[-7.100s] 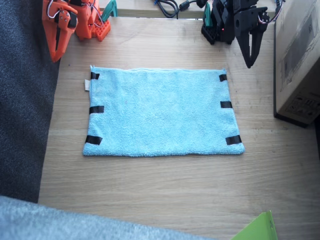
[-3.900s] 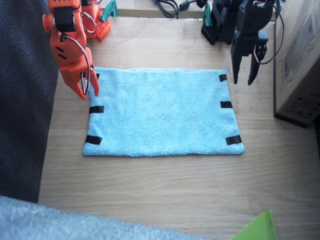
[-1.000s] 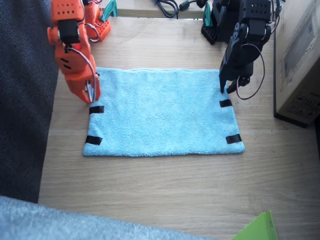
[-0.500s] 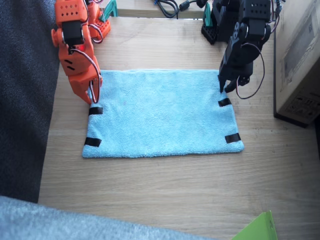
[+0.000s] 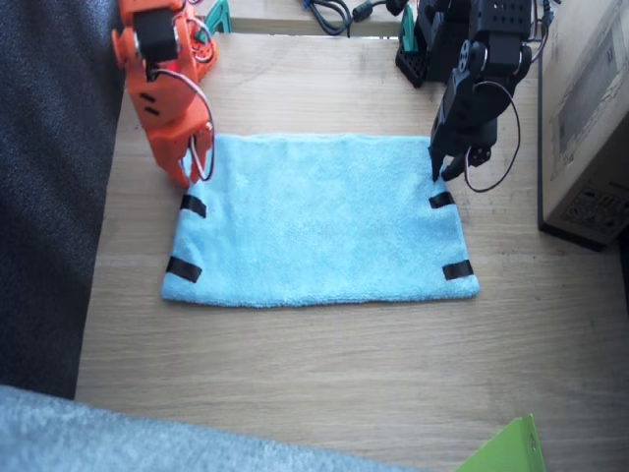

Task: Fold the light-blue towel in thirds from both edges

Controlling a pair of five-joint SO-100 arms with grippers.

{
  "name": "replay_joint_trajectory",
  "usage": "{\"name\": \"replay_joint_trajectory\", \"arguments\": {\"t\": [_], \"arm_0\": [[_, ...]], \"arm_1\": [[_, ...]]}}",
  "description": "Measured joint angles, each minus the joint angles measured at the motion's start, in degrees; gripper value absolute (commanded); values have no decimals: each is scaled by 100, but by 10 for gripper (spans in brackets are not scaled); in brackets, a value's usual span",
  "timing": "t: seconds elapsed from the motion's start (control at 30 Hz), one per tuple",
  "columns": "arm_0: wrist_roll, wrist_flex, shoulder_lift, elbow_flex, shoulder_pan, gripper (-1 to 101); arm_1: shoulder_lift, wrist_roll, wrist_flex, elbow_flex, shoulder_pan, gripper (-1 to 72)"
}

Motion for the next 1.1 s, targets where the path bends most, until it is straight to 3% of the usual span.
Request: {"name": "replay_joint_trajectory", "arguments": {"t": [0.73,1.1], "arm_0": [[0,0,97,26,0,-1],[-70,0,97,26,0,-1]], "arm_1": [[-1397,211,1969,-3674,1512,1],[-2663,202,2101,-5080,2048,0]]}}
